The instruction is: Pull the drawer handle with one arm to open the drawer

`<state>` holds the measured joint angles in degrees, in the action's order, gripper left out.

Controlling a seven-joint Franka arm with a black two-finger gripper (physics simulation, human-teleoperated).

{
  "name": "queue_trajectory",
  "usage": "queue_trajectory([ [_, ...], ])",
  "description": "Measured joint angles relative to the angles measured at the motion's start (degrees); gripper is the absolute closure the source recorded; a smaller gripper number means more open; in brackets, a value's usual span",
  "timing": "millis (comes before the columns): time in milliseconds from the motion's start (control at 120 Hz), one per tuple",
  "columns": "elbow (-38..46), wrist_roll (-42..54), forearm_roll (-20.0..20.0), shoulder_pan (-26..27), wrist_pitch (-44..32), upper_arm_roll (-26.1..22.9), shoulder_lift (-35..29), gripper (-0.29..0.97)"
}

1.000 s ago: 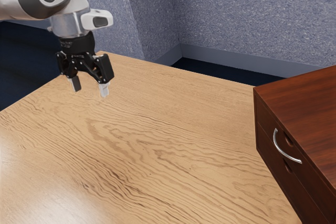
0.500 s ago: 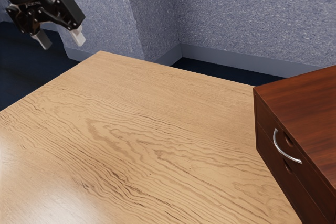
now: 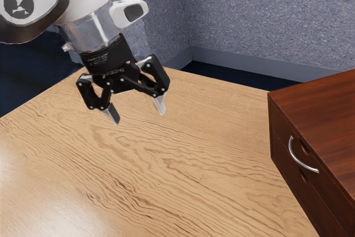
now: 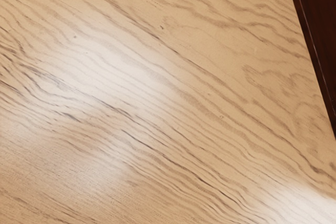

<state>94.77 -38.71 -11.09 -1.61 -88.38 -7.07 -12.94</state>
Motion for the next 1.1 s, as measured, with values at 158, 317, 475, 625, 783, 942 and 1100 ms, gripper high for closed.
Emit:
queue_trajectory([
  [158, 5.13, -1.43, -7.72, -0.26, -16.33, 0.23, 3.62, 0.01],
  [317, 6.82, -3.46, -11.81, -0.31, -26.47, 0.19, 4.82, 0.05],
  [475, 10.67, -6.87, -13.79, -0.12, -32.55, -0.46, 2.86, 0.20],
  [625, 12.17, -9.47, -14.38, 0.22, -35.26, -2.14, 2.26, 0.32],
  [783, 12.85, -11.28, -15.46, 0.33, -40.14, -3.38, 4.74, 0.41],
  [942, 15.09, -12.92, -17.15, 0.26, -43.73, -7.54, 5.36, 0.44],
  [1100, 15.98, -14.75, -18.64, 0.49, -47.41, -9.16, 6.48, 0.46],
])
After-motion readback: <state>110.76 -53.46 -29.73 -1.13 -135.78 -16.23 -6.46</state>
